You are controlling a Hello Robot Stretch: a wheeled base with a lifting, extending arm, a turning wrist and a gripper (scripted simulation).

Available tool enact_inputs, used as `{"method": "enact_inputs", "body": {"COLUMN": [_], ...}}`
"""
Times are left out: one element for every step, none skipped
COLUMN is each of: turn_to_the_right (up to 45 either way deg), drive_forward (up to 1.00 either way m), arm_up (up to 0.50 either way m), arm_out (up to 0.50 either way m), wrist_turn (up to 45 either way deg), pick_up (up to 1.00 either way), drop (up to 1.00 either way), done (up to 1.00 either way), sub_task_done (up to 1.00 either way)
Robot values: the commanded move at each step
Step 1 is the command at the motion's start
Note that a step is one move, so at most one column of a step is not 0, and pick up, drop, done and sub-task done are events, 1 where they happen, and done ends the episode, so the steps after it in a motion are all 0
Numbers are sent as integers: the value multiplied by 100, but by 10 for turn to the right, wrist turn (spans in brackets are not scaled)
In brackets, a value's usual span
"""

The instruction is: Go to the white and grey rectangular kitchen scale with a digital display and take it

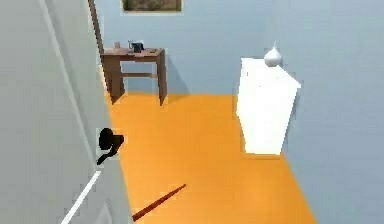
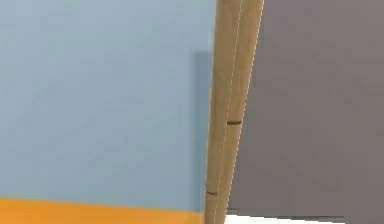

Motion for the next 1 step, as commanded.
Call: {"method": "enact_inputs", "body": {"turn_to_the_right": [30], "drive_forward": [0], "arm_up": [0], "arm_out": [0], "wrist_turn": [0], "pick_up": [0], "drop": [0], "done": [0], "sub_task_done": [0]}}
